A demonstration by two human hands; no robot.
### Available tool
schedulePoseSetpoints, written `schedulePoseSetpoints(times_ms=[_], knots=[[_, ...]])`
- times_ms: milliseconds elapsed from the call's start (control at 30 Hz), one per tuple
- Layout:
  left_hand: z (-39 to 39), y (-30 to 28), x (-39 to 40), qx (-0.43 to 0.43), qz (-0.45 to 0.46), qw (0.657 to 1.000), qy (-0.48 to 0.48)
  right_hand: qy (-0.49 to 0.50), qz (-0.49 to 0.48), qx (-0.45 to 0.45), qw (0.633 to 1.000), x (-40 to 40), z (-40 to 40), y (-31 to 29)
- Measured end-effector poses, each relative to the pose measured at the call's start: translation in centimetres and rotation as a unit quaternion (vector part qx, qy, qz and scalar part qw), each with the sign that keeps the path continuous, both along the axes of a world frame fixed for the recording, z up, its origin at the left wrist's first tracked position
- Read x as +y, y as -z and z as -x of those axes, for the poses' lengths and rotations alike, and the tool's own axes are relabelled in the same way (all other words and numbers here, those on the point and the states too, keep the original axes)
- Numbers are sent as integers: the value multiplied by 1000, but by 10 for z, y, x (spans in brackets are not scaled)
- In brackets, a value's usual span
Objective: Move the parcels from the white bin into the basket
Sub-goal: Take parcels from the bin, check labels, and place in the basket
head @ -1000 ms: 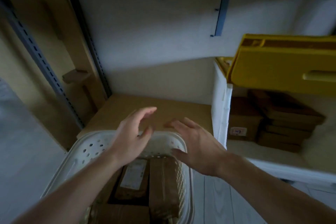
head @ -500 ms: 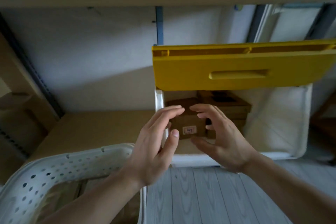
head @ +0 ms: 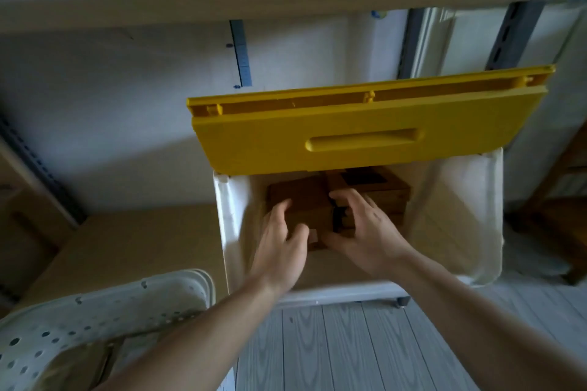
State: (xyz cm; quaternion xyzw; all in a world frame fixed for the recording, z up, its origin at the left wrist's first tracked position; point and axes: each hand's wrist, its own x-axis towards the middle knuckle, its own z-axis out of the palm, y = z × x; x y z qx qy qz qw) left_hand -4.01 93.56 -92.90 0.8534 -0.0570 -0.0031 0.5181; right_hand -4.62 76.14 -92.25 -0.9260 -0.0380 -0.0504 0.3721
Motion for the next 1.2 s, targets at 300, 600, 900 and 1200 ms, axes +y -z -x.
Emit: schedulePoseSetpoints(times_ms=[300, 600, 900, 1200], knots=[[-54, 14, -17, 92, 27, 994, -58, 115, -97, 65, 986, -17, -51, 37], [-84, 43, -37, 222, 75, 951, -203, 100, -119, 184, 970, 0, -75, 63], [-101, 49, -38, 258, 143, 924, -242, 120, -181, 241, 946, 17, -91, 70], [-69, 13, -40, 188, 154, 933, -264, 147, -195, 135, 960, 11, -77, 52]])
